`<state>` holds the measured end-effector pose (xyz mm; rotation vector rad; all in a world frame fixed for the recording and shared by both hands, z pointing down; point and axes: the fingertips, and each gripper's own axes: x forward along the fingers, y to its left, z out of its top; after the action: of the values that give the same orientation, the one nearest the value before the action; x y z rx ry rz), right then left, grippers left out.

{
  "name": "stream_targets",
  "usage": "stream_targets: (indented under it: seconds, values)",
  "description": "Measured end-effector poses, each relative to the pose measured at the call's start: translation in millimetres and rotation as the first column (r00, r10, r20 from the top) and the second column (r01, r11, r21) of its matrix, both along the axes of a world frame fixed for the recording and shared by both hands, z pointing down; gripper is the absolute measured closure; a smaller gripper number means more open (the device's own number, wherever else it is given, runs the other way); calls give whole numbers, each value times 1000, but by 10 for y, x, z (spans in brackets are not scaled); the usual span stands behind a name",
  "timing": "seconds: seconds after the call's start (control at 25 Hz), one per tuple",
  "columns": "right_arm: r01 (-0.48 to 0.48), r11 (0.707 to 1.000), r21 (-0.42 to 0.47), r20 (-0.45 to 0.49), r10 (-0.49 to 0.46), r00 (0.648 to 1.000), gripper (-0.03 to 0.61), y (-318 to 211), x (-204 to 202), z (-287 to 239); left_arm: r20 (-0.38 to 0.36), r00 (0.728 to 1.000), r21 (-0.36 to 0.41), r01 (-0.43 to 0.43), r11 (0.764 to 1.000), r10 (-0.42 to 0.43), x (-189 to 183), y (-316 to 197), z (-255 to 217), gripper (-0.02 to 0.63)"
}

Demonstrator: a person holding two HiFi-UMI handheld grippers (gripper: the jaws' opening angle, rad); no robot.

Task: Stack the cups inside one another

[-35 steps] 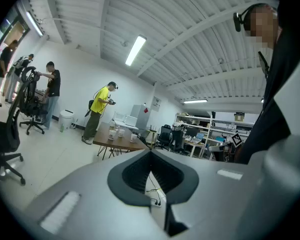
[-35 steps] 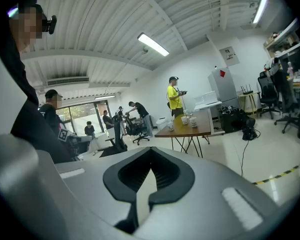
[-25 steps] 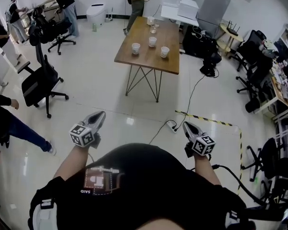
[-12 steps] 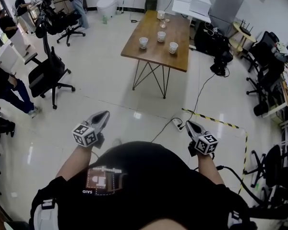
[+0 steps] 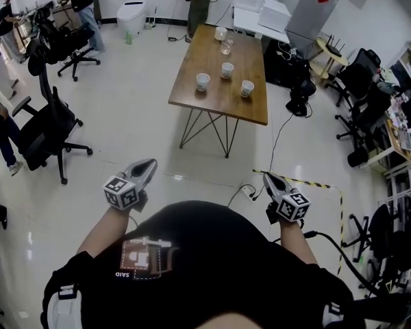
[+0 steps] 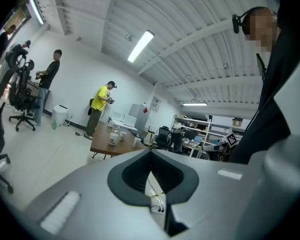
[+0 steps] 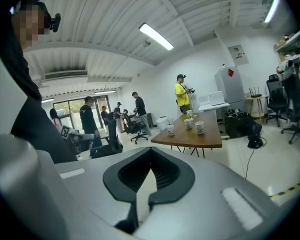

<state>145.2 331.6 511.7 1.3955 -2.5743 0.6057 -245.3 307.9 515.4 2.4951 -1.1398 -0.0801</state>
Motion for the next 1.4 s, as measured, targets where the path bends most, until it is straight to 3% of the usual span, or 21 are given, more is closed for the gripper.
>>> stream_targets:
  seconds: [0.32,0.6,0.84,1.08,1.2,1.4]
  values:
    - [-46,998,-41,-16,46,999,565,-748,-564,13,4,998,-1,-65,998,65,-488,-944,-23,614]
    - [-42,997,-62,-21,40,999,565,-1439,-484,110,-1,998,-35,-57,998,57,-441,-1400,155,614]
    - [28,999,-32,-1,-28,1000,565,-2301,-179,246,48,999,-18,18,1000,-17,-165,-1925,140,614]
    - [202,979,-3,-9,-202,979,565,-3222,86,133,59,990,-2,132,991,-131,355,-2584,-80,614]
    - [260,965,19,4,-261,965,565,-3598,199,55,75,986,13,151,988,-152,643,-2907,-200,614]
    - [266,964,10,43,-266,963,565,-3994,408,126,112,986,9,121,993,-121,979,-3278,-284,614]
